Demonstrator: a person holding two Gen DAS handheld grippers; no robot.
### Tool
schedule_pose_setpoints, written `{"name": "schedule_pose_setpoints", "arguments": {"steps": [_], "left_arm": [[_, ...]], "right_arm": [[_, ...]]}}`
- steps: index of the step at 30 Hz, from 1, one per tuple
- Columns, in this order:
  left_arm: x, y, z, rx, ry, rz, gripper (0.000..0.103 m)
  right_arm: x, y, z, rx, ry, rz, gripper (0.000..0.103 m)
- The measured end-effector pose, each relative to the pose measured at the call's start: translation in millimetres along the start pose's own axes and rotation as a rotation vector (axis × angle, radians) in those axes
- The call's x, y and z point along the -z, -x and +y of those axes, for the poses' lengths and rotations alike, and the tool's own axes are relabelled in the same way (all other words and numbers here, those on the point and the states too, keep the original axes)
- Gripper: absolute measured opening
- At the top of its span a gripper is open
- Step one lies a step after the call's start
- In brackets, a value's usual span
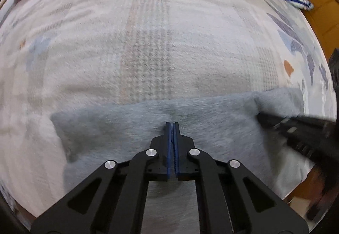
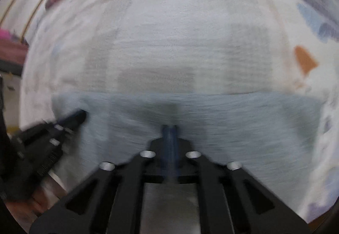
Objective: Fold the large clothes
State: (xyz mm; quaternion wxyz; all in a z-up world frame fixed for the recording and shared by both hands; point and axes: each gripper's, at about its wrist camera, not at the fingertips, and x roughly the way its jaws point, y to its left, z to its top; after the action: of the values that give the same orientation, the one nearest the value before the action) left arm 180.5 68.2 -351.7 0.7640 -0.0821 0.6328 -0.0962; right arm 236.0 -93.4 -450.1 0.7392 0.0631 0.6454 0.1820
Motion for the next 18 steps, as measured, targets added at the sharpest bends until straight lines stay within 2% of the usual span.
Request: {"name": "schedule_pose_setpoints", "arguments": {"steps": [2, 3, 4, 5, 6, 7, 8, 10, 13, 16, 18], "left_arm": [[-4, 2, 13, -0.1, 0.012, -0.004, 0.003], [-1, 7, 32, -0.134, 0.043, 0.009, 0.002], [2, 8, 50, -0.227, 0.092, 0.045, 0.002], [9, 7, 76, -0.29, 0.162, 0.091, 0.001], [17, 10, 99, -0.29, 0.219, 0.12, 0.001], [29, 11, 124, -0.294, 0.297, 0.162, 0.0], [35, 14, 137, -0.303, 0.341, 0.181, 0.0], [45, 34, 153, -0.272, 0.404, 0.161, 0.0], [40, 58, 130, -0.179, 0.372, 0.105, 0.0], [22, 57, 81, -0.032, 0.31, 0.074, 0.0], [6, 44, 36, 0.03, 0.247, 0.067, 0.0]], "right_arm": [[3, 10, -24, 0.027, -0.023, -0.002, 0.0], [4, 13, -33, -0.003, -0.036, 0.0, 0.0], [5, 21, -44, 0.046, -0.049, 0.005, 0.0], [6, 27, -52, 0.145, -0.046, 0.005, 0.0], [8, 34, -63, 0.26, -0.053, 0.0, 0.001], [11, 38, -75, 0.299, -0.085, 0.011, 0.004], [14, 43, -90, 0.301, -0.141, 0.027, 0.004], [20, 60, -104, 0.245, -0.226, 0.001, 0.004], [18, 74, -87, 0.17, -0.211, -0.032, 0.006], [7, 64, -46, 0.043, -0.165, -0.025, 0.006], [0, 49, -19, -0.02, -0.137, -0.007, 0.006]]}}
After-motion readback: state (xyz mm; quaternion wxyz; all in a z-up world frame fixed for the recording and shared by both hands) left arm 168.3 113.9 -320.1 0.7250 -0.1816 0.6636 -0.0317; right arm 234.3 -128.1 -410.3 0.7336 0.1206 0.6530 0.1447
